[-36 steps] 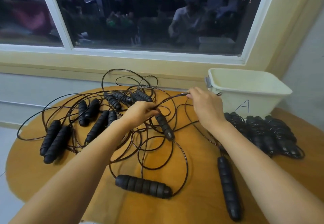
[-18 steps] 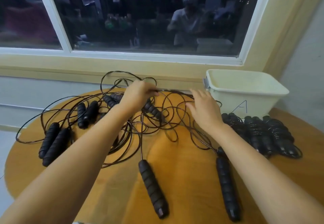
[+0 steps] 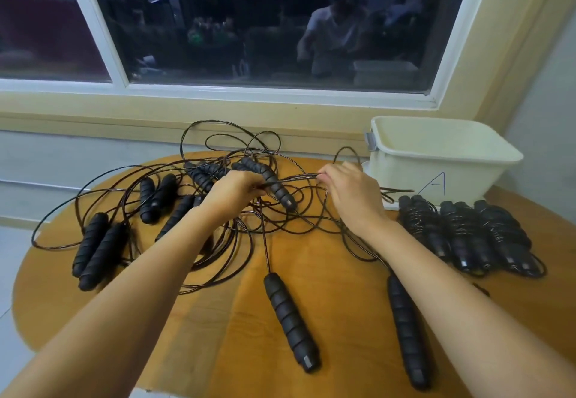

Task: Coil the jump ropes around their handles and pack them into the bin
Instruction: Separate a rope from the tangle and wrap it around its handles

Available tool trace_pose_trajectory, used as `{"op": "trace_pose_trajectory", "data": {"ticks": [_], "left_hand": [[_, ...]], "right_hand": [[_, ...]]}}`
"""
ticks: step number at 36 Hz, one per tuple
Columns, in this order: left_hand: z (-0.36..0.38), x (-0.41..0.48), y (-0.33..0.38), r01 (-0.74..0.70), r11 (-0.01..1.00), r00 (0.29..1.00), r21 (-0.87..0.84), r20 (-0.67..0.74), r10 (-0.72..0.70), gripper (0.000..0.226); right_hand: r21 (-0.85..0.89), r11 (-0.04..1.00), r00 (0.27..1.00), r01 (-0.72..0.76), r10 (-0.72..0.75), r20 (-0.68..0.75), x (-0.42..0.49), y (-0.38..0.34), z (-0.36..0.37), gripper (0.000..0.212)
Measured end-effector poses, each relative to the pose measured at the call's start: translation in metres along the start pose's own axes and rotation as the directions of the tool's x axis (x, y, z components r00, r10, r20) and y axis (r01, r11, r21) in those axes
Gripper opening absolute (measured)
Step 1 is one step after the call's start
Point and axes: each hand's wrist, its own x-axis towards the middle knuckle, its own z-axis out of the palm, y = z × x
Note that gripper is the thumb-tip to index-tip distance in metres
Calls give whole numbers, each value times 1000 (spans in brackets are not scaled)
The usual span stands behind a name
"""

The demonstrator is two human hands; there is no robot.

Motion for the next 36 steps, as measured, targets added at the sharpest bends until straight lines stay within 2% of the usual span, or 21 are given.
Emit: {"op": "trace_pose_trajectory", "data": {"ticks": [2, 5, 7, 10, 13, 14, 16, 18, 20, 22, 24, 27, 31, 32, 34, 36], "left_hand": [[-5, 4, 2, 15, 999, 997, -51, -79, -19, 14], [-30, 15, 13, 61, 968, 963, -242, -239, -120, 16], [-52, 22, 25, 23, 940, 932, -341, -333, -143, 13], [-75, 30, 46, -59, 917, 915, -394, -390, -108, 10], [-80, 33, 55, -46, 932, 954, -359, -293, -66, 9], [-78, 32, 54, -40, 944, 971, -329, -237, -42, 9], [-70, 29, 53, -62, 961, 989, -271, -147, 23, 8], [-61, 24, 56, -116, 959, 988, -258, -132, 84, 9], [-55, 22, 62, -166, 947, 976, -275, -184, 118, 10], [-52, 19, 62, -172, 935, 977, -309, -178, 121, 9], [-49, 12, 56, -147, 940, 988, -309, -85, 127, 7], [-40, 2, 38, -56, 970, 996, -238, 61, 72, 6], [-33, -6, 13, 113, 994, 970, 3, 214, -111, 8], [-34, -7, 9, 124, 989, 969, 78, 207, -138, 7], [-39, -2, 6, 125, 982, 987, 143, 80, -137, 13], [-54, 9, 12, 179, 984, 977, 19, -121, -175, 17]], "right_hand": [[-19, 998, 997, -60, 61, 38, 0, 1, 2, 35], [-16, 992, 988, -124, 124, 90, 3, 4, 1, 23], [-9, 989, 984, -148, 148, 102, 6, 4, -1, 22], [19, 979, 977, -203, 202, 65, 13, 2, -3, 25], [61, 949, 950, -309, 305, 65, 18, 1, -6, 27], [74, 943, 945, -323, 319, 67, 18, 1, -8, 36], [76, 963, 966, -258, 255, 47, 19, -5, -14, 60], [60, 987, 987, -151, 147, 72, 20, -13, -17, 67], [22, 994, 986, -104, 100, 136, 22, -17, -18, 58], [-22, 996, 981, -91, 93, 169, 23, -19, -20, 36], [3, 995, 985, -97, 96, 145, 22, -18, -24, 26], [25, 985, 984, -171, 169, 48, 19, -10, -28, 25], [112, 957, 962, -266, 271, -29, 16, -3, -38, 26], [124, 954, 960, -272, 278, -40, 16, -3, -41, 26], [119, 950, 953, -290, 298, -52, 15, -3, -44, 27], [100, 944, 946, -315, 321, -45, 13, 1, -43, 27]]}}
